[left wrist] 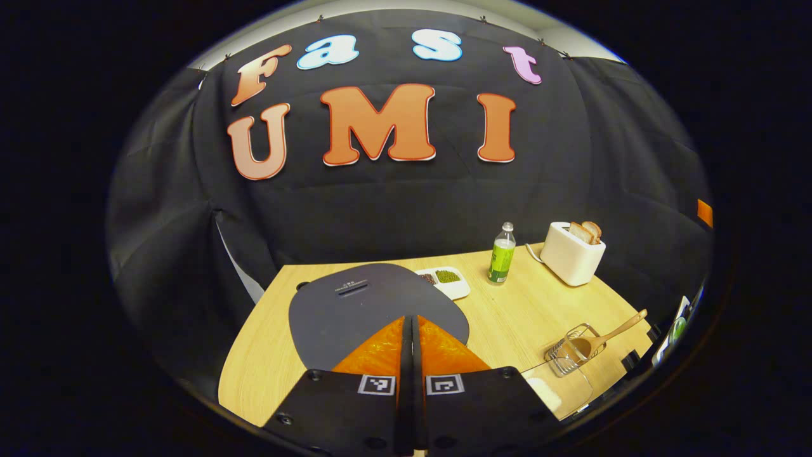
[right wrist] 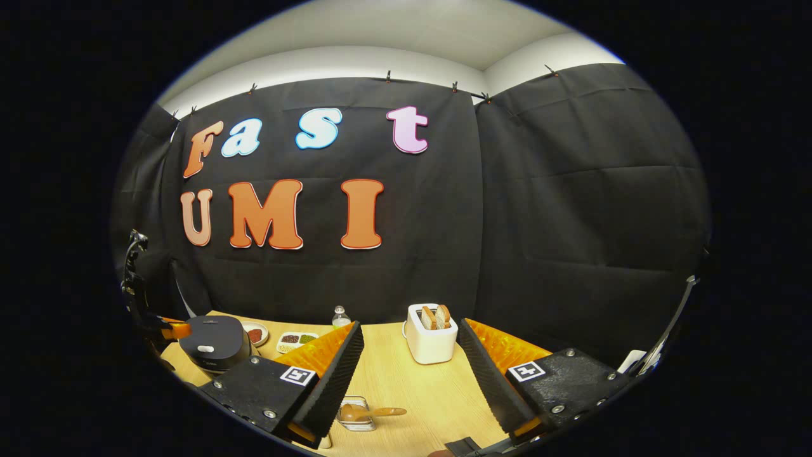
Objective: Close the left gripper, press the button to open the rice cooker; take a wooden spoon from the chopstick holder with the right hand, scoop a spoonful of rice and pour it into the rice cooker, then put the wooden spoon back into the chopstick holder.
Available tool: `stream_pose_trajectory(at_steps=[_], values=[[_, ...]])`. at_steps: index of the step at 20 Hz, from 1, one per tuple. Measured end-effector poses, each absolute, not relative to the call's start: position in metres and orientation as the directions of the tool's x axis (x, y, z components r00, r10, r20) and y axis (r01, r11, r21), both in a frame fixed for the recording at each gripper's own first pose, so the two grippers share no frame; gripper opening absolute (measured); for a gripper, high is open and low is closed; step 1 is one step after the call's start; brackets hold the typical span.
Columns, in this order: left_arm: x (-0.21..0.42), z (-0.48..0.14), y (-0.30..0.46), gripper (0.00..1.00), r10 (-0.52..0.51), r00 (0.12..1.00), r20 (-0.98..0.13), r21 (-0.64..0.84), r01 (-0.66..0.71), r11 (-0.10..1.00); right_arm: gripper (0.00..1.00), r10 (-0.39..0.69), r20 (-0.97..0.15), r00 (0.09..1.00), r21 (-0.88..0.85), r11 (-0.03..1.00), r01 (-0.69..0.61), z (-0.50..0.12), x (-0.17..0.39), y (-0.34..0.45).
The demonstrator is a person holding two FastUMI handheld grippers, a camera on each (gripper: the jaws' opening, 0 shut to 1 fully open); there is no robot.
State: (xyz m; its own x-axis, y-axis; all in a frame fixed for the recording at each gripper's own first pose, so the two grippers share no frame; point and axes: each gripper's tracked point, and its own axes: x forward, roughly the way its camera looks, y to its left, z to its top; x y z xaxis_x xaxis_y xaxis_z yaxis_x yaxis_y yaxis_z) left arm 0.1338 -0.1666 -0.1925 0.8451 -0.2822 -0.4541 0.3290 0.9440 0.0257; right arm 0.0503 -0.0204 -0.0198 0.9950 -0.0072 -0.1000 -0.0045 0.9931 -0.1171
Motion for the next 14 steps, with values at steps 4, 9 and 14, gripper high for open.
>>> stream_pose_trajectory(at_steps=[4,9,14], values=[[0.140,-0.234,-0.169,0.04,-0.263,0.809,-0.526,0.032,0.328,0.944,0.95,-0.031,-0.117,0.993,-0.128,0.992,0.016,-0.024,0.046,-0.031],[0.139,-0.243,-0.166,0.04,-0.275,0.798,-0.537,-0.025,0.311,0.950,0.95,-0.057,-0.125,0.991,-0.129,0.991,0.041,-0.026,0.040,-0.043],[0.136,-0.251,-0.166,0.05,-0.264,0.776,-0.573,0.002,0.323,0.947,0.95,-0.059,-0.142,0.988,-0.111,0.993,0.044,-0.032,0.038,-0.044]])
